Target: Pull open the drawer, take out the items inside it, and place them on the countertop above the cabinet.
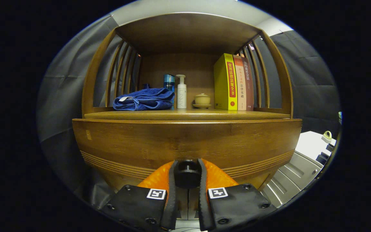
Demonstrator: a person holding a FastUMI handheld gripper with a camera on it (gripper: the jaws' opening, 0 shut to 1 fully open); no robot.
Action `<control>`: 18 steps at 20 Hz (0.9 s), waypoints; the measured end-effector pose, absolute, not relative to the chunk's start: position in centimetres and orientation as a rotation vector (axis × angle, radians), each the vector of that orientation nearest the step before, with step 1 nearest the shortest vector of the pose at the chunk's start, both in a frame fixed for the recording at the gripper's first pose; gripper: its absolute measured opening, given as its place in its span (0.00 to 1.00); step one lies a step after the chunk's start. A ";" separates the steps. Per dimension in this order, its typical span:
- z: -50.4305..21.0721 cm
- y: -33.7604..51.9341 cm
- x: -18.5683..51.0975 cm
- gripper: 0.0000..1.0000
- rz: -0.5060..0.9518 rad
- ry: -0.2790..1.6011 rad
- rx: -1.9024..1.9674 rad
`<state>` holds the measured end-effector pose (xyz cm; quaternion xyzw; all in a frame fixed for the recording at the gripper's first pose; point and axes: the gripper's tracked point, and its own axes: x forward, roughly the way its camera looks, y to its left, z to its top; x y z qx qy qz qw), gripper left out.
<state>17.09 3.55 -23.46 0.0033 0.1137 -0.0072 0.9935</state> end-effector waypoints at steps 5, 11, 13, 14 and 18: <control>-23.1 3.5 13.6 0.34 -0.018 0.257 -0.005; -22.7 3.6 9.5 0.34 -0.027 0.269 0.014; -22.6 3.7 8.1 0.34 -0.028 0.278 0.007; -22.6 3.7 7.4 0.34 -0.029 0.285 0.008; -22.3 3.7 5.1 0.34 -0.031 0.306 0.027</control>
